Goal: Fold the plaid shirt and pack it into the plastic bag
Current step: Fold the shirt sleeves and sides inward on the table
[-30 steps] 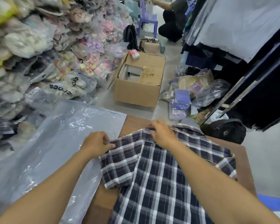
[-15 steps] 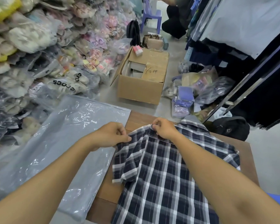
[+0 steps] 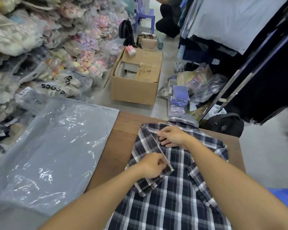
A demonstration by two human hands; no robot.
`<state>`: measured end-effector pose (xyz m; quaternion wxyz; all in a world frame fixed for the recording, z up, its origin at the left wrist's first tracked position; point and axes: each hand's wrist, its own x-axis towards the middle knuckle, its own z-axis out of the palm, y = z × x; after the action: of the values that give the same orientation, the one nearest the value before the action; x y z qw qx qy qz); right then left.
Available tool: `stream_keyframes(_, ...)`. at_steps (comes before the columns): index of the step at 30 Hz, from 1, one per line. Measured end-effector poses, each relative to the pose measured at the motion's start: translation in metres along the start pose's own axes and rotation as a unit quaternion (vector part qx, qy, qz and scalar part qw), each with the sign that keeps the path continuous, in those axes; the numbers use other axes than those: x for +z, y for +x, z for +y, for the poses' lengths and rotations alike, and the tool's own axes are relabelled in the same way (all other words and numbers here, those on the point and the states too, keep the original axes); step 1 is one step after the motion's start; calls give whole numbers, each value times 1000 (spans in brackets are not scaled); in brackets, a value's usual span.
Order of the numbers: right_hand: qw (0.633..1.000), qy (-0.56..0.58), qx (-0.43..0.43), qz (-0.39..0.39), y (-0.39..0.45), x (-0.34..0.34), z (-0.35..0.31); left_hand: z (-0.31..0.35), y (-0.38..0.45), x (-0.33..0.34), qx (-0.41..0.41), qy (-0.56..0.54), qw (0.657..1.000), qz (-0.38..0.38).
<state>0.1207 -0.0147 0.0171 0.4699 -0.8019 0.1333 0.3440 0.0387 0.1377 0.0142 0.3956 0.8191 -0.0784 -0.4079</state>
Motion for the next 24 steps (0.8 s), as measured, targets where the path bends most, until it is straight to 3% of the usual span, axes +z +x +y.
stream_keyframes(3,999,-48,-12,19,-6,3,4,-6,-5,-27,-1,-16,998,60)
stream_keyframes(5,995,-104,-1,-1,-12,5,3,-13,-14,-52,0,50,993,105)
stream_keyframes(6,991,-135,9,-23,-14,6,2,-18,-20,-63,3,99,990,100)
stream_keyframes(10,966,-245,39,-78,-25,13,1,-52,-48,-76,-43,239,970,-34)
stream_keyframes(16,949,-304,47,-68,-19,20,8,-84,-47,-57,15,278,960,14)
stream_keyframes(24,947,-320,7,-28,-34,18,12,-77,-48,-68,-9,307,951,-37)
